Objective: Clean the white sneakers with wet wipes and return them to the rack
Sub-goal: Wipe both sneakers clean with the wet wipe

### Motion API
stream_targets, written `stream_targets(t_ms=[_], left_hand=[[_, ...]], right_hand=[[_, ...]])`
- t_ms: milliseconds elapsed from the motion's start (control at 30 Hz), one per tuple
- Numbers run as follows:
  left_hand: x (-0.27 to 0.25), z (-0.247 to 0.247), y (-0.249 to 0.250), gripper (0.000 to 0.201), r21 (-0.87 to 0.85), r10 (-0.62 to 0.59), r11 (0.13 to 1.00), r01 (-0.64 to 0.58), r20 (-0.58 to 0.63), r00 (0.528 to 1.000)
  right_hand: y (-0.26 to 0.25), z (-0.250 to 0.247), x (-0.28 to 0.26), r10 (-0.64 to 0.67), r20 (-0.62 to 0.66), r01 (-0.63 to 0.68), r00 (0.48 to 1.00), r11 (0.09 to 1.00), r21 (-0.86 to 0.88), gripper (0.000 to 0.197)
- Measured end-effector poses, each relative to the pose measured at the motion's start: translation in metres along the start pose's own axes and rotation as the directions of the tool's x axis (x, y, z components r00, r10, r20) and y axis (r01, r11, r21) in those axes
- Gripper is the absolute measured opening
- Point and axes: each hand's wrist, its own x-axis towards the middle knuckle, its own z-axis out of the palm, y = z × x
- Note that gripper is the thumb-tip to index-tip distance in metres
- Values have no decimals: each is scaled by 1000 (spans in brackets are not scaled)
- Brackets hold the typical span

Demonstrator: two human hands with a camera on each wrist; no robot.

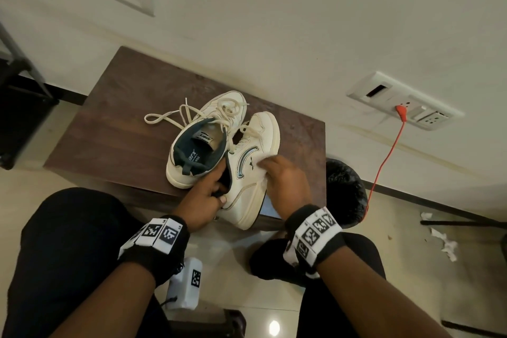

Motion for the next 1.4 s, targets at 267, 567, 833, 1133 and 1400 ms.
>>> stream_targets(t_ms=[267,567,833,1133,1400], left_hand=[[7,10,3,89,21,16,1000,-15,-30,999],[16,17,11,81,8,-24,1000,25,-88,996],[18,19,10,84,14,-13,1000,14,-107,994],[7,18,5,39,356,-28,930,89,-172,985],[3,19,10,43,385,-18,920,77,-154,988]], right_hand=[[-18,1,-45,-83,114,81,990,996,26,18],[6,8,2,96,-17,-95,995,993,67,28],[-2,12,-49,-5,63,-1,998,995,98,28],[14,13,-13,172,-3,-171,985,981,93,31],[-3,11,-60,21,110,-24,994,999,24,27]])
